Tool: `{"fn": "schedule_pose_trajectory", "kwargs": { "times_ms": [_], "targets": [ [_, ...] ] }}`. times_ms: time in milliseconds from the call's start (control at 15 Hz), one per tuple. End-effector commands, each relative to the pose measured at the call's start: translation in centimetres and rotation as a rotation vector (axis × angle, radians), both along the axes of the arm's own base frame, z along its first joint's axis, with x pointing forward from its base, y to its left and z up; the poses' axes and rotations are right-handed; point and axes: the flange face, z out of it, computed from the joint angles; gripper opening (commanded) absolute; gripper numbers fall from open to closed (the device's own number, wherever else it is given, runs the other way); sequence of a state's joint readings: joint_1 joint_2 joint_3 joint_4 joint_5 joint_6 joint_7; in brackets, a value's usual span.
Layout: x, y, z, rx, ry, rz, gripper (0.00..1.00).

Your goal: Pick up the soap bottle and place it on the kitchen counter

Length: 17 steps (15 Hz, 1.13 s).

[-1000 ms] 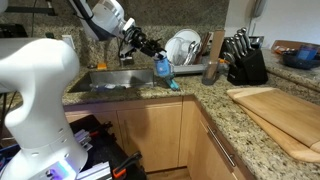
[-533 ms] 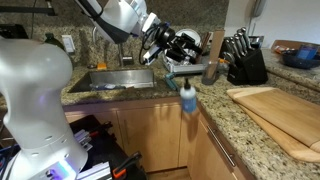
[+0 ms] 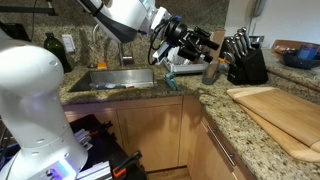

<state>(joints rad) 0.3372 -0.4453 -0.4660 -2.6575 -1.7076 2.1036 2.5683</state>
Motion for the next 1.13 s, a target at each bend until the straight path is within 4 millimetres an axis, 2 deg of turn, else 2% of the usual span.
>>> {"fn": "schedule_pose_trajectory", "kwargs": {
  "times_ms": [0,1067],
  "targets": [
    [0.08,0.12,-0.27,0.0,0.009,0.001,0.68],
    [0.07,0.02,-0.3,0.0,0.009,-0.002,0.68]
  ]
}}
